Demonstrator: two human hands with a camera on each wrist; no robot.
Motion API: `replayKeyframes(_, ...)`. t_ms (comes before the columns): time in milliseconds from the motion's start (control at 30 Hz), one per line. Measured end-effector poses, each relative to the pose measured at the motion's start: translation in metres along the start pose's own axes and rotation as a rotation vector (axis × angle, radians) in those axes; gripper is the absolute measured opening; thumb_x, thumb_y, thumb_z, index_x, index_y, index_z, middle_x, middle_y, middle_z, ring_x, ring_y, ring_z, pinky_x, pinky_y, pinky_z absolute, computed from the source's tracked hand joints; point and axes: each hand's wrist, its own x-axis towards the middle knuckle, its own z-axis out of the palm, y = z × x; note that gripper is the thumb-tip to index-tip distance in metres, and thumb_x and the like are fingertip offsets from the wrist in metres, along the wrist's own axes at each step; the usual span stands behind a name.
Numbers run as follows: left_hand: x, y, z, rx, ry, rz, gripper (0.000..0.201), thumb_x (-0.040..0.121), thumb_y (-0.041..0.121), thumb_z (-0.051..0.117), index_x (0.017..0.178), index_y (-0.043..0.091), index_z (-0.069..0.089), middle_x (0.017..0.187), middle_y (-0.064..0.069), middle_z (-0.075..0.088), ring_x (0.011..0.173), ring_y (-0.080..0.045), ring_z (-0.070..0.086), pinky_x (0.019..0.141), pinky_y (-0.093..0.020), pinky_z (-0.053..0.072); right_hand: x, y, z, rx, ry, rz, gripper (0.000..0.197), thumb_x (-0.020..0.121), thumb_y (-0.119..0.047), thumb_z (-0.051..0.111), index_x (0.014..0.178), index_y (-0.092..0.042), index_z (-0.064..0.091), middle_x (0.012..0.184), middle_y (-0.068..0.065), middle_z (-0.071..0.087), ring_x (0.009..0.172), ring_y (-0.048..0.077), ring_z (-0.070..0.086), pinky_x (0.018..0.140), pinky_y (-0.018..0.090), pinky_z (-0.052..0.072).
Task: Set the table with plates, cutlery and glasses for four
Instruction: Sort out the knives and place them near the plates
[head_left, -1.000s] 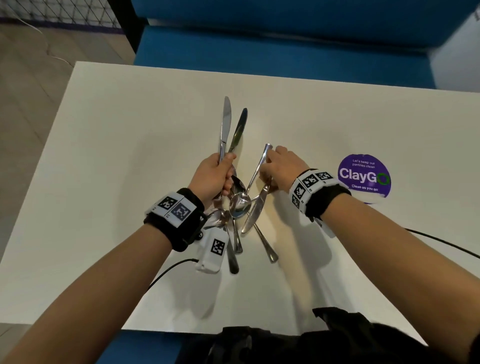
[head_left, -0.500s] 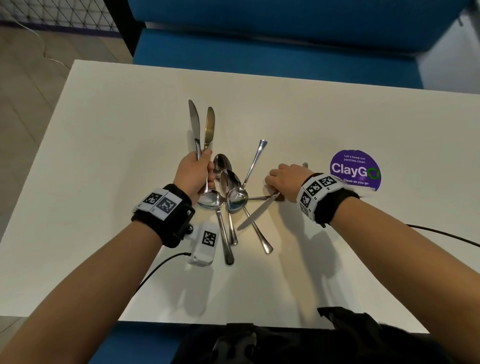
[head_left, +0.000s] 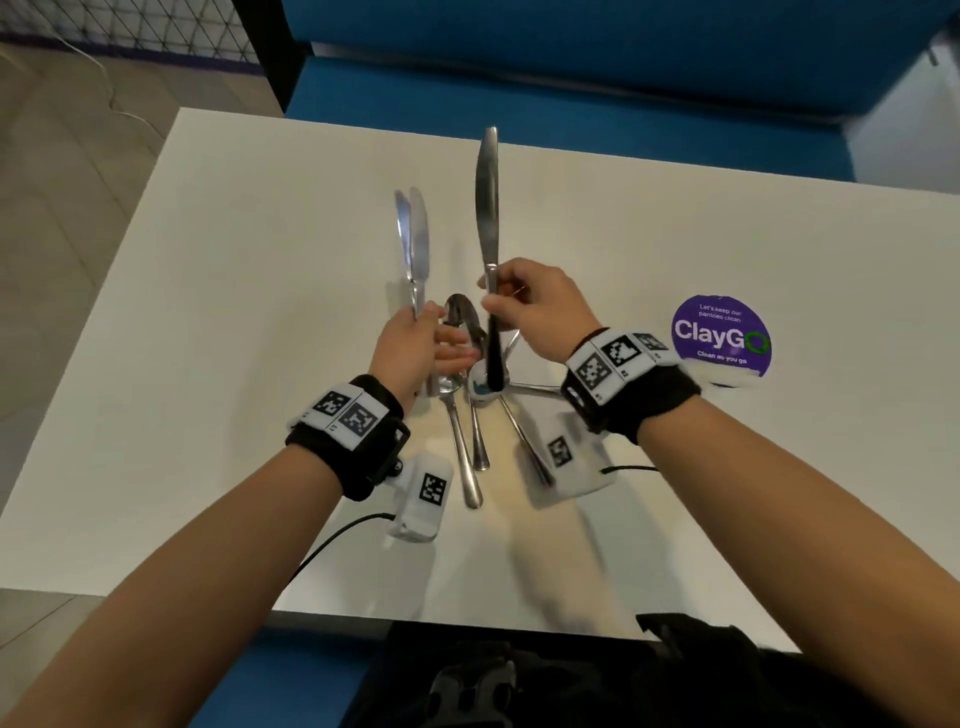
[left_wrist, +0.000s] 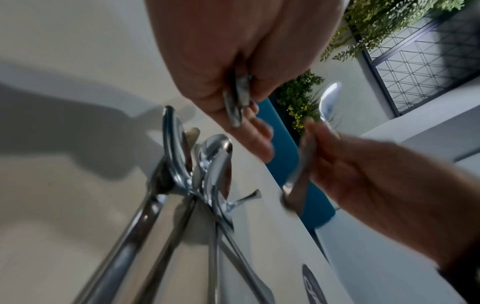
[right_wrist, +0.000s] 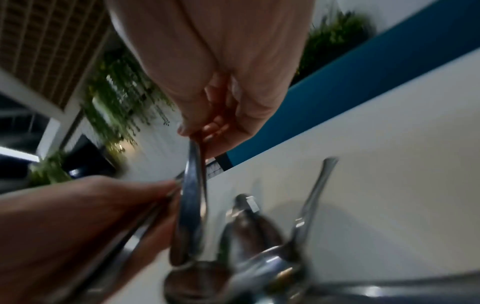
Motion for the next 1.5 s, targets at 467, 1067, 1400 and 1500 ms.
replayKeyframes(467,-0.014,-0.028,-0.048,0.137,-0.019,-0.008,0.024,0.101,0.034,0.039,0.1,0.01,0.045,0.066,0.003,0.042,0.043,-0.008,0.032,0.038,-0.019,0.029,-0.013,0.019,0.072,-0.415,-0.011,0.223,0.024,0.082,-0.027,0.068,0.088,-0.004,0.069,0.081,0.008,0.069,0.077,0.024,0.067,0.071,0.032,0.055)
replayKeyframes(1067,-0.031,-0.043,-0.074,0.19,0.001,0.024,0.023,0.1,0.034,0.04,0.081,0.02,0.041,0.071,0.003,0.043,0.047,-0.01,0.034,0.038,-0.018,0.032,-0.048,0.009,0.104,-0.816,-0.201,0.289,0.024,0.083,-0.029,0.067,0.089,-0.008,0.056,0.08,0.006,0.054,0.075,0.022,0.054,0.065,0.027,0.044)
replayKeyframes(1400,-0.041,-0.049,-0.084,0.189,0.032,0.054,0.023,0.101,0.033,0.039,0.086,0.015,0.041,0.072,0.002,0.042,0.048,-0.011,0.034,0.043,-0.022,0.031,-0.066,0.001,0.126,-1.047,-0.311,0.074,0.02,0.091,-0.007,0.049,0.105,-0.002,0.062,0.108,0.013,0.065,0.1,0.029,0.063,0.074,0.032,0.047)
replayKeyframes(1500,-0.042,-0.051,-0.087,0.185,0.037,0.065,0.024,0.101,0.032,0.039,0.085,0.015,0.039,0.071,0.002,0.041,0.048,-0.011,0.033,0.042,-0.021,0.031,-0.064,-0.002,0.12,-0.99,-0.308,0.106,0.02,0.092,-0.007,0.048,0.105,-0.001,0.061,0.105,0.013,0.065,0.1,0.031,0.062,0.077,0.033,0.048)
